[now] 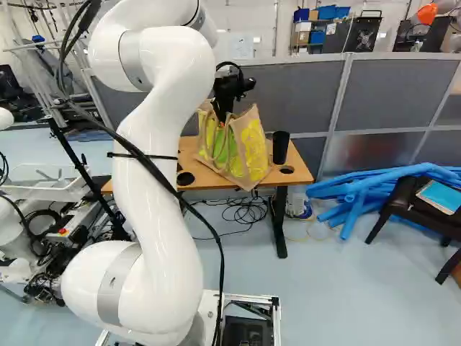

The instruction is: Pick up the bag on the ground and place it on the table

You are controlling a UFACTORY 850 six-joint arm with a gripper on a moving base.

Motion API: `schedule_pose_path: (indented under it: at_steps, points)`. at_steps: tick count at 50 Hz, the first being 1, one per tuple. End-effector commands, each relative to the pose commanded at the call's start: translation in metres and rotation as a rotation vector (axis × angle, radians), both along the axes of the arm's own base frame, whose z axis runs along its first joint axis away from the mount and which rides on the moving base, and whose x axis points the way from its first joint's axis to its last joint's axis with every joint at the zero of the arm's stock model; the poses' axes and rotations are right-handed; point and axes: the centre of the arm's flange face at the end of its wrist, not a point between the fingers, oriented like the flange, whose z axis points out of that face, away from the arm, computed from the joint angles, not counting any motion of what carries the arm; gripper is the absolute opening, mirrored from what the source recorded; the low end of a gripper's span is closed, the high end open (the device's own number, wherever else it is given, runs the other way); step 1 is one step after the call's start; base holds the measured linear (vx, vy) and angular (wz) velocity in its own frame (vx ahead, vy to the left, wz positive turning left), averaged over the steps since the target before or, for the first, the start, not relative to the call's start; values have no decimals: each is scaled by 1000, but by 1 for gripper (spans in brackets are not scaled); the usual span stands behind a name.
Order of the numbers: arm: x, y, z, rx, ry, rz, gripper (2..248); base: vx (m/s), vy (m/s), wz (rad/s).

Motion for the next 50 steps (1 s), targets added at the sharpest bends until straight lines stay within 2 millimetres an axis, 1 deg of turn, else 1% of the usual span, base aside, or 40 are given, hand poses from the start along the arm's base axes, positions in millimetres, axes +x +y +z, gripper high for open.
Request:
schedule_pose_path:
  at_steps: [4,5,9,10,14,15,20,21,25,26,30,31,36,37,50]
  points:
    - [0,0,0,0,0,0,23,0,0,0]
    - [0,0,0,0,0,0,40,0,0,0]
    - [0,0,0,0,0,0,40,0,0,0]
    - [0,0,0,0,0,0,74,0,0,0]
    - [0,0,0,0,0,0,74,0,0,0]
    - [0,0,0,0,0,0,109,0,0,0]
    - [0,0,0,0,0,0,109,0,0,0]
    - [0,0,0,0,0,0,144,0,0,0]
    - [0,0,0,0,0,0,144,0,0,0]
    - [0,0,0,0,0,0,179,0,0,0]
    - [0,0,0,0,0,0,179,0,0,0]
    - [0,0,0,0,0,0,217,0,0,0]
    - [0,0,1,0,-1,0,217,0,0,0]
    - [-1,0,2,0,-2,0,246,0,0,0]
    - [-6,0,19,-1,-28,0,247,0,0,0]
